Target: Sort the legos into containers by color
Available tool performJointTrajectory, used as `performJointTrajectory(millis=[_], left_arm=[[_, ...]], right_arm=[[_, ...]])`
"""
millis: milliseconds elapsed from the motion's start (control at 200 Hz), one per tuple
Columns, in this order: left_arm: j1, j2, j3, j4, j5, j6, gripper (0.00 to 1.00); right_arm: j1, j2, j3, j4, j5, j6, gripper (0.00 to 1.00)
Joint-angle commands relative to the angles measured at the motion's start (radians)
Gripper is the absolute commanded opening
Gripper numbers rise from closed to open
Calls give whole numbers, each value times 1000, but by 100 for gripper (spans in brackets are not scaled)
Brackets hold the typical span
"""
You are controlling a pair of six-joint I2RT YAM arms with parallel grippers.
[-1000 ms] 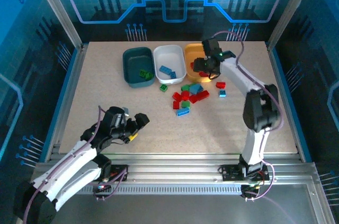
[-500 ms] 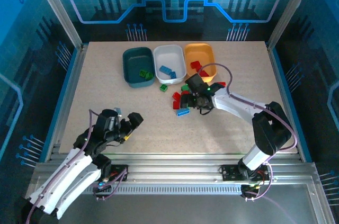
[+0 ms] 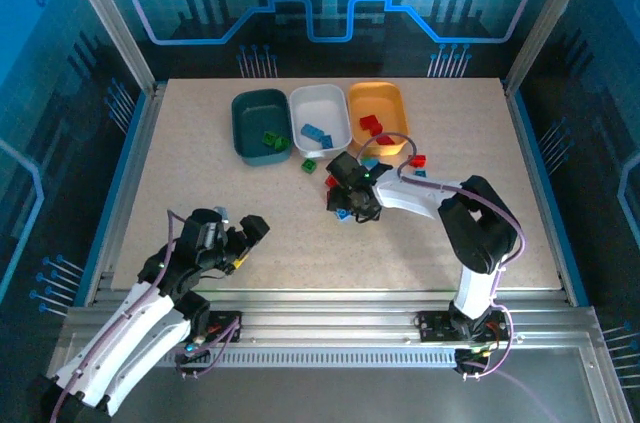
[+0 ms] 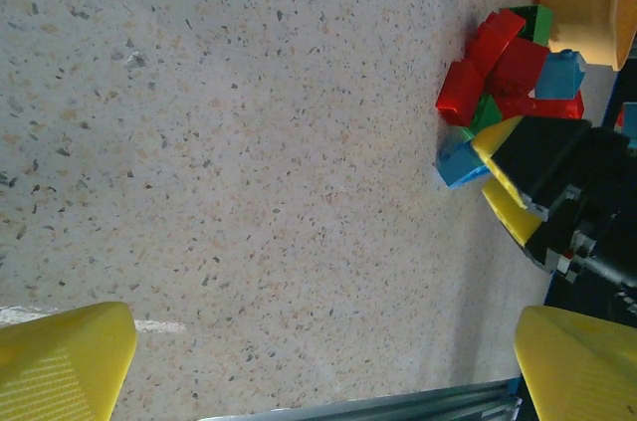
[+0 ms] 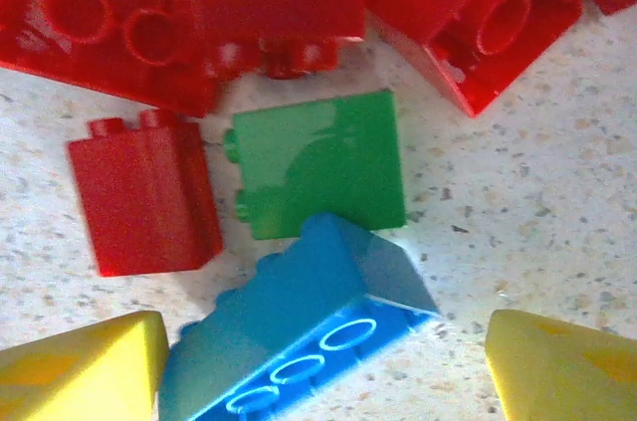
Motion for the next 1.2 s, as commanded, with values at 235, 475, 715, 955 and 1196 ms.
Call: performJointTrajectory(millis=[235, 475, 715, 955, 1196], left_arm=[[10, -2, -33, 22, 24, -15, 99], [10, -2, -42, 41, 33, -26, 99], [11, -8, -44, 32, 42, -21, 99], [10, -10, -50, 52, 44, -25, 99], [10, -10, -51, 52, 39, -14, 99]], right_arm=[[1, -122, -184, 37, 38, -43, 63], [-25, -92, -129, 53, 40, -232, 49], [-24, -43, -89, 15, 11, -306, 50], [-25, -1, -49, -6, 32, -355, 44], [-12, -65, -97, -25, 64, -352, 23]])
